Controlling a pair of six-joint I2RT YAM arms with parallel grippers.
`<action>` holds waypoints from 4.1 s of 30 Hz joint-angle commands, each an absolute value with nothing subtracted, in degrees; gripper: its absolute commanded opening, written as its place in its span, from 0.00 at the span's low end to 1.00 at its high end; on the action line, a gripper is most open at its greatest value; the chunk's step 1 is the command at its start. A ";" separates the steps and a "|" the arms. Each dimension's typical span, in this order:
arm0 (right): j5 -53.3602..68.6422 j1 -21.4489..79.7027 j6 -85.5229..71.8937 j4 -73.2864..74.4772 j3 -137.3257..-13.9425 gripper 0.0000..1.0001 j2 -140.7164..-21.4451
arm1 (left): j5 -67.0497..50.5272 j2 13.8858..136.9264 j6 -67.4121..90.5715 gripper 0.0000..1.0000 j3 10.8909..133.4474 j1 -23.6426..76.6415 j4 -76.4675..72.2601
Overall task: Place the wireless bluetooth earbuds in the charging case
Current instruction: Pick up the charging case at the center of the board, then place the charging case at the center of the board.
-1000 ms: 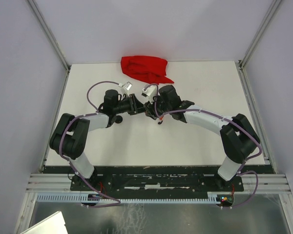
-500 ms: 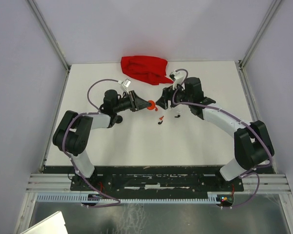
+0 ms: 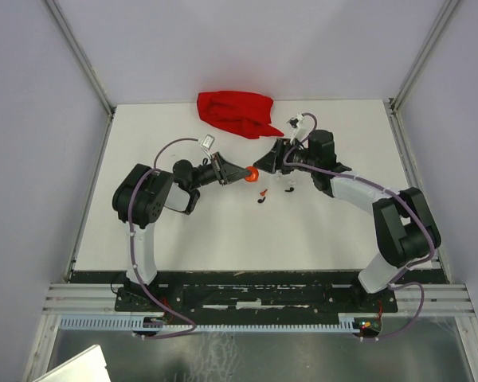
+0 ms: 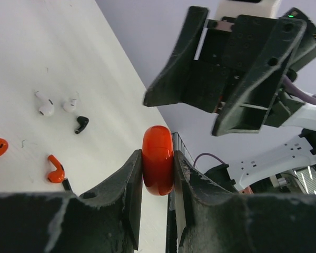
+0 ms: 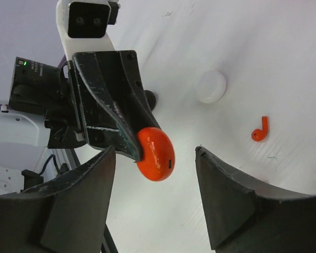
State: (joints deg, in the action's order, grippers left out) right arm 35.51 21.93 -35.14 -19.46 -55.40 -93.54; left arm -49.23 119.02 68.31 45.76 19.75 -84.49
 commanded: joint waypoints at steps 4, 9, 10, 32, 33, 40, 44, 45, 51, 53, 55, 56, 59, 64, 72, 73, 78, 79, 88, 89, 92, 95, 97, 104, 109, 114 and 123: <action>41.05 20.59 -43.44 -30.85 -54.79 0.67 -97.85 | -52.38 117.64 72.60 0.03 47.03 19.92 -99.08; 43.46 20.62 -47.29 -36.98 -53.99 0.63 -100.09 | -52.16 117.03 73.62 0.03 47.43 19.93 -99.10; 43.81 20.61 -47.96 -38.00 -53.68 0.62 -100.38 | -51.96 117.02 73.88 0.03 47.64 19.94 -99.10; 47.81 20.65 -59.34 -54.84 -51.38 0.24 -106.13 | -50.78 117.00 76.13 0.15 49.14 19.86 -99.10; 47.75 20.58 -59.40 -54.87 -51.41 0.23 -106.05 | -50.77 117.06 76.26 0.20 49.21 19.80 -99.11; 46.77 19.15 -59.51 -54.74 -50.64 0.17 -105.02 | -50.29 117.89 77.13 0.54 48.10 18.99 -99.07; 46.38 18.41 -58.19 -53.23 -50.27 0.16 -104.06 | -50.26 118.30 78.05 0.60 47.29 17.29 -99.11; 46.20 18.31 -57.48 -52.29 -50.22 0.16 -103.71 | -50.06 118.26 78.23 0.61 46.92 16.78 -99.12; 42.29 18.28 -46.71 -37.33 -50.74 0.14 -99.27 | -48.09 117.58 80.37 0.62 43.64 12.83 -99.05; 39.81 18.59 -41.63 -31.71 -51.24 0.13 -97.51 | -47.29 117.14 80.69 0.62 42.55 11.66 -98.47; 35.75 19.66 -36.13 -24.50 -52.39 0.12 -95.64 | -46.52 115.88 79.96 0.62 41.28 10.70 -96.27; 33.45 20.65 -33.33 -20.86 -53.25 0.12 -94.92 | -46.04 114.79 79.09 0.62 40.78 10.48 -94.32; 26.56 24.27 -26.62 -12.10 -56.57 0.12 -94.50 | -43.77 109.68 73.51 0.62 39.19 9.90 -84.32; 14.38 31.20 -18.72 -2.11 -63.41 0.10 -96.99 | -38.07 98.86 61.77 0.62 38.44 9.02 -60.79; -2.40 41.76 -9.81 6.90 -73.30 0.09 -104.25 | -27.69 84.79 50.99 0.66 39.12 5.77 -33.24; -4.68 43.18 -8.77 8.01 -74.56 0.09 -105.46 | -26.60 83.38 50.83 0.66 38.81 5.08 -31.61; -17.97 49.25 -4.41 12.05 -81.11 0.09 -111.57 | -21.22 75.63 50.95 0.68 35.98 1.37 -27.28; -20.65 50.12 -3.67 12.92 -82.45 0.08 -112.70 | -20.18 74.12 50.57 0.68 35.73 0.81 -26.04; -40.68 57.02 2.36 17.08 -91.85 0.08 -122.79 | -12.86 64.92 47.86 0.70 34.62 -2.65 -17.66; -42.05 57.60 3.03 17.37 -92.97 0.08 -123.65 | -12.68 64.39 47.94 0.71 34.41 -3.02 -17.50; -45.41 59.09 4.58 18.32 -95.14 0.09 -126.26 | -12.74 63.52 47.91 0.71 34.04 -4.29 -16.87; -46.21 60.28 5.09 18.70 -96.03 0.12 -127.86 | -13.18 63.20 48.05 0.71 33.64 -5.42 -16.94; -44.39 60.97 3.93 18.96 -95.79 0.20 -128.20 | -14.28 63.06 48.34 0.71 33.17 -6.63 -17.46; -35.95 61.07 0.56 17.21 -92.55 0.41 -125.39 | -15.97 63.50 48.38 0.71 32.84 -8.39 -17.80; -31.82 61.08 -0.15 14.41 -89.74 0.53 -123.07 | -16.54 62.47 49.17 0.71 32.05 -9.51 -18.70; -29.65 60.95 -1.98 10.59 -84.18 0.61 -117.78 | -16.05 60.73 49.06 0.71 31.75 -10.15 -18.22; -22.07 58.10 -6.94 14.11 -82.13 0.74 -112.16 | -17.59 61.46 49.83 0.71 31.19 -10.22 -19.84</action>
